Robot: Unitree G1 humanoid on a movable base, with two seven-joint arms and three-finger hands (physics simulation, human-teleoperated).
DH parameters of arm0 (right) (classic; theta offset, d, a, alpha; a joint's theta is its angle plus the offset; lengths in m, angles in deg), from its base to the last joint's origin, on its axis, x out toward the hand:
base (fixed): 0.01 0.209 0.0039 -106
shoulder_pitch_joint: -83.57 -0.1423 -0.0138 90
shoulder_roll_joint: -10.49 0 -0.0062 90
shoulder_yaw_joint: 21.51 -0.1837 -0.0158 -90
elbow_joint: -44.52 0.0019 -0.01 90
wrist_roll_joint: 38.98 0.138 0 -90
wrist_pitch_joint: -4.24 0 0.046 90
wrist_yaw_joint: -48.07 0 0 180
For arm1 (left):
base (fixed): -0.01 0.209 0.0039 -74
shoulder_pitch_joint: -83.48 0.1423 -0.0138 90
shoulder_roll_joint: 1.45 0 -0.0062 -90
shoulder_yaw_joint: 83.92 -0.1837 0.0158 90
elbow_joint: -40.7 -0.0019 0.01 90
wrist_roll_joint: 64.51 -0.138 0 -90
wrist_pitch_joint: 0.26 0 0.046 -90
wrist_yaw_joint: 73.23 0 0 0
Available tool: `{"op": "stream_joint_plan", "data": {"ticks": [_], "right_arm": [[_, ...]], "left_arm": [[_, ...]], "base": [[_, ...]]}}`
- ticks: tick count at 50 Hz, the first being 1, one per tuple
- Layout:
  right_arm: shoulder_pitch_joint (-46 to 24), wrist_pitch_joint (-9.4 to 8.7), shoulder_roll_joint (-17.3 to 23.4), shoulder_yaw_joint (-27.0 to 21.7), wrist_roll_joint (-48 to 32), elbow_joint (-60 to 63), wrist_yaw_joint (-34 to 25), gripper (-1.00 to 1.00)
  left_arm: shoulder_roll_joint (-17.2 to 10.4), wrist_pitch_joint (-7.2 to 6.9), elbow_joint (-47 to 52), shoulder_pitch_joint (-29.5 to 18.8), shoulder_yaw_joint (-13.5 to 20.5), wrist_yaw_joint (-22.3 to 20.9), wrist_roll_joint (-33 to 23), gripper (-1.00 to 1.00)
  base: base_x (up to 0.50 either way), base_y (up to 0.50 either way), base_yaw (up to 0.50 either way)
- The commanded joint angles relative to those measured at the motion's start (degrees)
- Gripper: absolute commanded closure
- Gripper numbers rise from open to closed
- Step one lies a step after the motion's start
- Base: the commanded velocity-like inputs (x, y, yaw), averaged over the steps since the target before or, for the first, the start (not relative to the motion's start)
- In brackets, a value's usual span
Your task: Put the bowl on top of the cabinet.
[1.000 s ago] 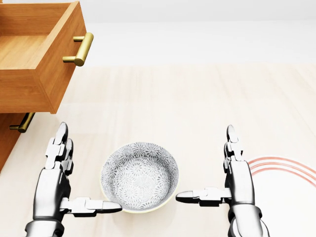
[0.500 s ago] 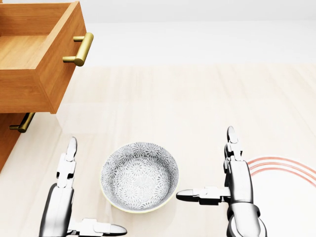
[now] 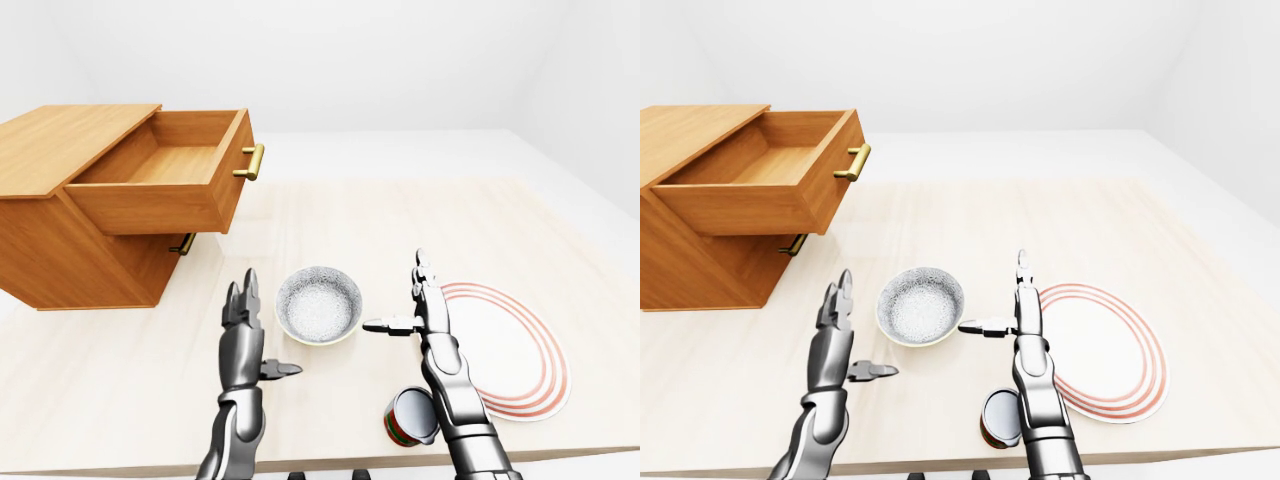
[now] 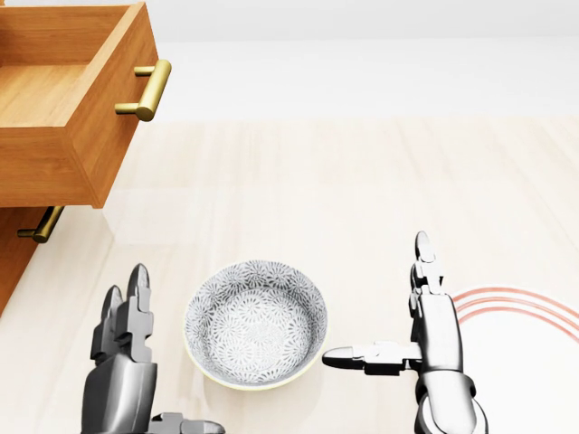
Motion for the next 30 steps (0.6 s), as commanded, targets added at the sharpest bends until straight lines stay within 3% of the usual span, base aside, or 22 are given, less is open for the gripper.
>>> {"op": "stream_joint_plan", "data": {"ticks": [1,15,22,30], "right_arm": [[0.2,-0.13,0.0,0.2,-0.4,0.3,-0.1,-1.00],[0.3,-0.13,-0.2,0.6,-1.4,0.4,0.0,-1.00],[0.0,0.30,-0.3,0.9,-1.8,-0.6,-0.2,-1.00],[0.4,0.06,-0.3,1.0,-1.9,0.1,-0.5,-1.00]], "left_arm": [[-0.7,0.00,-4.3,-0.4,-2.9,9.2,-11.6,-1.00],[-0.7,0.00,-10.6,-3.1,-6.9,9.2,-18.5,-1.00],[-0.9,0.00,-16.2,-5.7,-8.4,9.2,-25.5,-1.00],[-0.6,0.00,-19.0,-8.3,-9.7,9.2,-28.0,-1.00]], "base": [[0.00,0.00,0.00],[0.00,0.00,0.00],[0.00,0.00,0.00],[0.00,0.00,0.00]]}}
